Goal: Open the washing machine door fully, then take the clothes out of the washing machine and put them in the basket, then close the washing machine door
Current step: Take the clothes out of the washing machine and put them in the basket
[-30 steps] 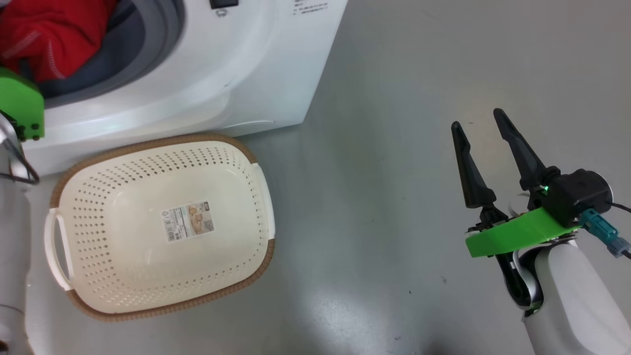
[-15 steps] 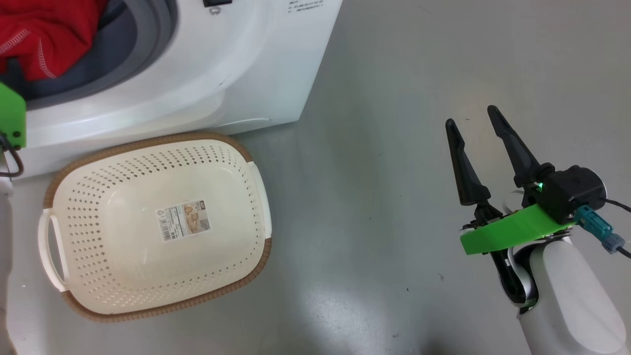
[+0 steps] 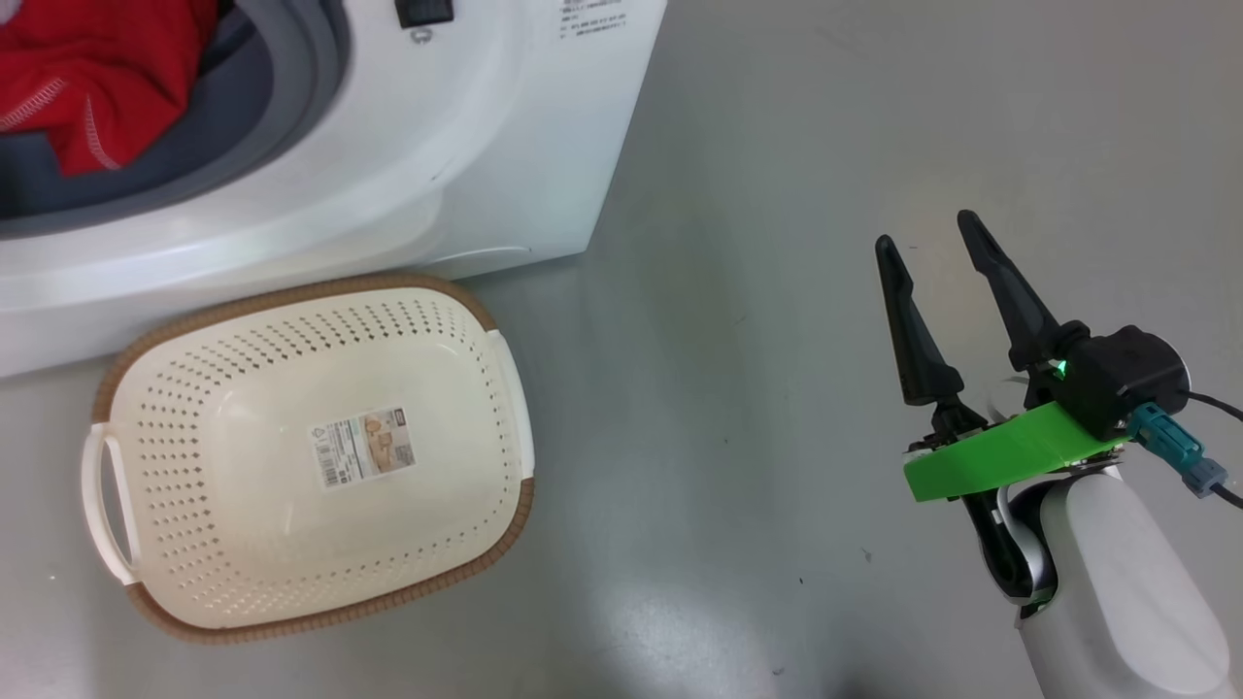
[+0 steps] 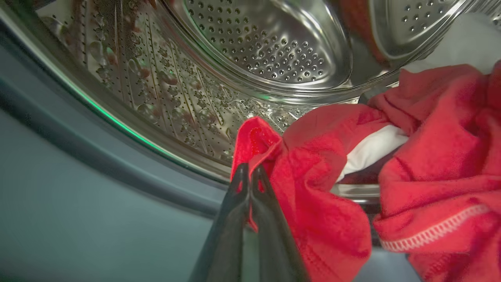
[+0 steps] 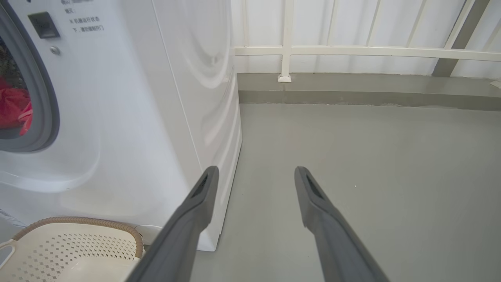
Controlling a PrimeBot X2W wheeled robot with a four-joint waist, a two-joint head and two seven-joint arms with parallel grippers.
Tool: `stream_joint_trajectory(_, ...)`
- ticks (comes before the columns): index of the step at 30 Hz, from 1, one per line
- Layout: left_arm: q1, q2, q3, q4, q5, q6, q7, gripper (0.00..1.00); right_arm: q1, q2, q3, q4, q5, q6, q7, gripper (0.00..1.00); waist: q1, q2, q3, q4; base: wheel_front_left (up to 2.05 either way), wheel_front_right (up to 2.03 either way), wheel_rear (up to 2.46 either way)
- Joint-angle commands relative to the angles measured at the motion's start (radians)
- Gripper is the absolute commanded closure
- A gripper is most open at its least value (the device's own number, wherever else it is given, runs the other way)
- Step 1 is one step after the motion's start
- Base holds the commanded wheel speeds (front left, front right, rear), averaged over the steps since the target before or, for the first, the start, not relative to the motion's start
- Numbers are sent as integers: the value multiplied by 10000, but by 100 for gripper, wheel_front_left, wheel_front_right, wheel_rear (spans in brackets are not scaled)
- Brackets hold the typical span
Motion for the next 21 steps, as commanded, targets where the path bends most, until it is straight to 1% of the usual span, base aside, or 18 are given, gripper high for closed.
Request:
stream_joint_trajectory(1,318,549,203,-382,-179,-124,-144,100,45,16,195,-167,94,67,-65,0,0,0,-106,33,0,0,0)
stream_joint_trajectory(3,560,528,275,-776,-331,-221,-176,100,69,19,151,-161,89,67,-65,0,0,0,-198,65,0,0,0)
stream_joint_trajectory(7,1328,416,431,-2347,-619,-342,-185,100,99,-18,67,-169,71,67,-65,0,0,0,-370,163,0,0,0)
stream_joint_trajectory(9,1751,239,580,-3116,-920,-626,-186,100,121,-28,52,-151,53,67,-65,0,0,0,-496,223,0,0,0)
stream_joint_trajectory(10,1970,161,658,-3452,-1027,-680,-186,100,147,-32,43,-142,47,67,-65,0,0,0,-566,256,0,0,0)
stream_joint_trajectory(13,2654,-126,912,-4569,-1297,-737,-187,100,223,-41,31,-102,43,67,-65,0,0,0,-784,360,0,0,0)
stream_joint_trajectory(14,2654,-126,912,-4569,-1297,-737,-187,100,223,-41,31,-102,43,67,-65,0,0,0,-784,360,0,0,0)
stream_joint_trajectory(16,3109,-355,1136,-5236,-1513,-795,-187,100,291,-53,31,-75,40,67,-65,0,0,0,-940,432,0,0,0)
stream_joint_trajectory(21,4211,-702,1336,-6779,-1446,-772,-188,100,458,-88,-9,-18,26,67,-65,0,0,0,-1335,600,0,0,0)
